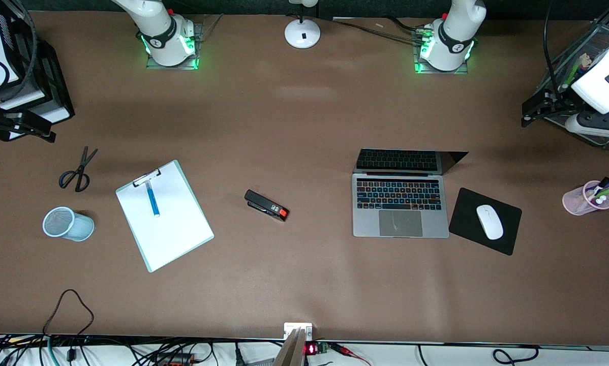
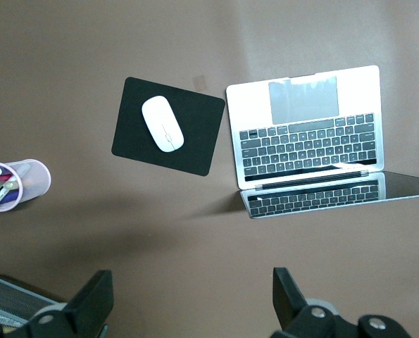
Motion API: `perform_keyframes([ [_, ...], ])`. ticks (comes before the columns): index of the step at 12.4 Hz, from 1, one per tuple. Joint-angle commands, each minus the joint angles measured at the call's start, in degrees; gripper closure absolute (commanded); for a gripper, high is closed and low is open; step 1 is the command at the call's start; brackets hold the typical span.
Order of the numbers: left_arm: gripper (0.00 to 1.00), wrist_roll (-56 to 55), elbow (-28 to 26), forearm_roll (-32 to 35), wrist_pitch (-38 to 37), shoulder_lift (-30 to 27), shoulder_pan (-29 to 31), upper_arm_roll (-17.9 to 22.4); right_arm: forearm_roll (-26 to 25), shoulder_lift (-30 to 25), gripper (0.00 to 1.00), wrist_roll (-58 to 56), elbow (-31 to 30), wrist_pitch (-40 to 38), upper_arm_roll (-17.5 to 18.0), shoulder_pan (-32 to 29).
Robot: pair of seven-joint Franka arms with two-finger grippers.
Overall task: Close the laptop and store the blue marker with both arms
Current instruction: 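Move the right gripper toward the blue marker on the white clipboard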
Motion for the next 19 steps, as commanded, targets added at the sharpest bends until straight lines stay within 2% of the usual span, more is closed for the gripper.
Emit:
perform_keyframes([
  [1, 0.00, 0.35, 1.81, -0.42, -1.26, 0.89, -0.05, 0.26, -0.60, -1.47, 0.00, -0.79, -0.95, -0.82, 0.11, -0.04],
  [8, 0.00, 0.35, 1.81, -0.42, -1.26, 0.89, -0.05, 0.26, -0.25, 0.72, 0.00, 0.17, -0.86, -0.47, -0.06, -0.83],
  [13, 0.00, 0.35, 1.81, -0.42, -1.26, 0.89, -0.05, 0.26, 0.19, 8.09, 0.00, -0.52, -0.17, 5.32, 0.20, -1.19],
  [16, 0.00, 0.35, 1.81, -0.42, -1.26, 0.89, -0.05, 0.26, 0.72, 13.27, 0.00, -0.53, 0.01, 7.34, 0.55, 0.57],
  [18, 0.00, 0.35, 1.81, -0.42, -1.26, 0.89, -0.05, 0.26, 5.80, 16.18, 0.00, -0.70, 0.02, 10.25, 0.47, 0.57],
  [19, 0.00, 0.35, 1.81, -0.42, -1.26, 0.89, -0.05, 0.26, 5.99, 17.41, 0.00, -0.62, 0.02, 10.34, 0.47, 0.75],
])
